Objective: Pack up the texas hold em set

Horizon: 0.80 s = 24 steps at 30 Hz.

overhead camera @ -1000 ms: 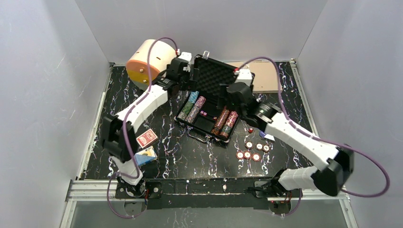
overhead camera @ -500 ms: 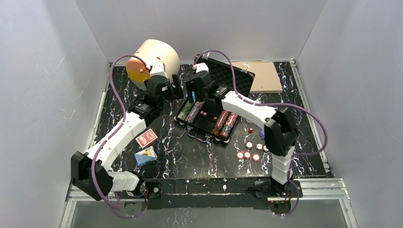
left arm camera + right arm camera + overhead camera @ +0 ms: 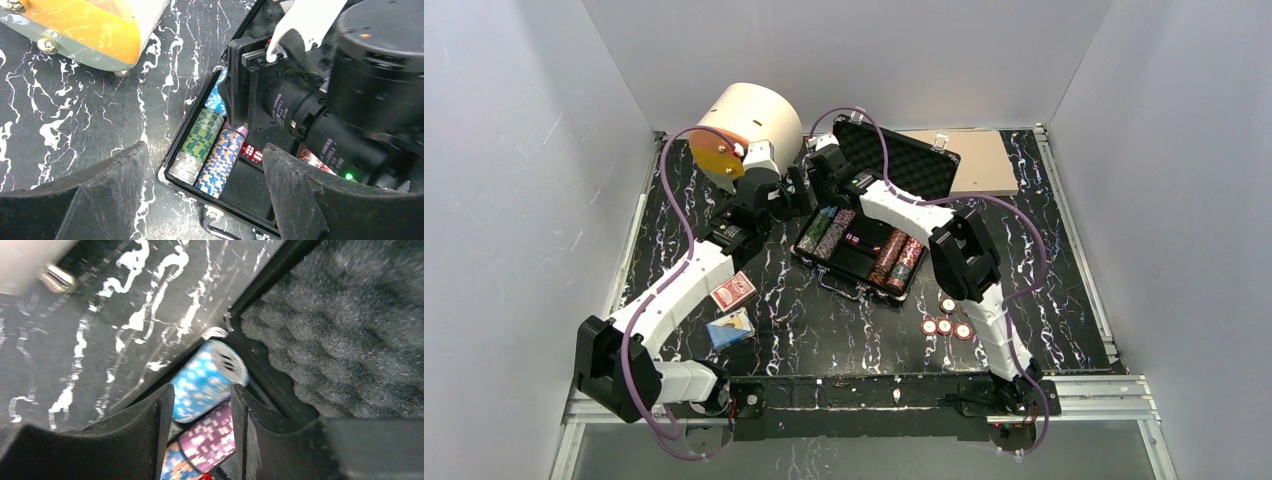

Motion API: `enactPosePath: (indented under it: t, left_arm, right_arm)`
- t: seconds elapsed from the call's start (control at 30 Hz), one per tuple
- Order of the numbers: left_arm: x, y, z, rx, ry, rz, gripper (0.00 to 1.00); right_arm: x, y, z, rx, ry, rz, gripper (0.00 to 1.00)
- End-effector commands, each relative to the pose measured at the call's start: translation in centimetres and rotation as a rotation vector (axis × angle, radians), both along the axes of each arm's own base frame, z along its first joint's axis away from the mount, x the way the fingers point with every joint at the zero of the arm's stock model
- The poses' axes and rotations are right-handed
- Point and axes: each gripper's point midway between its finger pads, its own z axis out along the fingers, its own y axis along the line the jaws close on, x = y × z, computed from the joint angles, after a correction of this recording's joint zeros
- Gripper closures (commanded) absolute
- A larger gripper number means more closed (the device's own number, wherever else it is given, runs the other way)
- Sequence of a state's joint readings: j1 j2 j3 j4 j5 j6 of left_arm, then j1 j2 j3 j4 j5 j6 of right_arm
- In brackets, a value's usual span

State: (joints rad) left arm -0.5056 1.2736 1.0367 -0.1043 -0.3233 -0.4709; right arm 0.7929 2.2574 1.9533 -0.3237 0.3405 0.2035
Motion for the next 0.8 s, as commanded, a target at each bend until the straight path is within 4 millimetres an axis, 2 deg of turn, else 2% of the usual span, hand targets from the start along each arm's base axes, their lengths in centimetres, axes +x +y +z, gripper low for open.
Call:
enactPosePath:
  t: [0.0, 0.3, 0.4, 0.53, 0.63, 0.77]
  left_arm:
    - [-0.1, 0.7, 0.2, 0.014, -0.027, 0.018, 0.19]
    - [-0.6, 0.9, -1.4, 0.048, -0.001, 0.001, 0.18]
    - [-0.6, 0.9, -1.6, 0.043, 0.001, 0.004, 0.18]
    - [-0.8, 1.1, -1.8, 0.045, 0.000, 0.009, 0.18]
    - [-0.9, 1.3, -1.6, 0.049, -0.004, 0.015, 0.18]
    - [-1.1, 1.5, -1.7, 0.056, 0.000, 0.017, 0.18]
  right_arm:
    - [1.4, -0.5, -0.4, -0.040, -0.014, -0.011, 0.48]
    - [0.7, -0.9, -3.7, -0.091, 0.070, 0.021, 0.52]
    - [0.8, -0.9, -2.8, -0.064, 0.062, -0.002, 0.51]
    - [1.1, 0.0, -1.1, 0.020, 0.049, -0.029, 0.39]
    - [1.3, 0.0, -1.7, 0.034, 0.077, -0.086, 0.36]
    - [1.6, -1.1, -3.2, 0.045, 0.121, -0.217, 0.38]
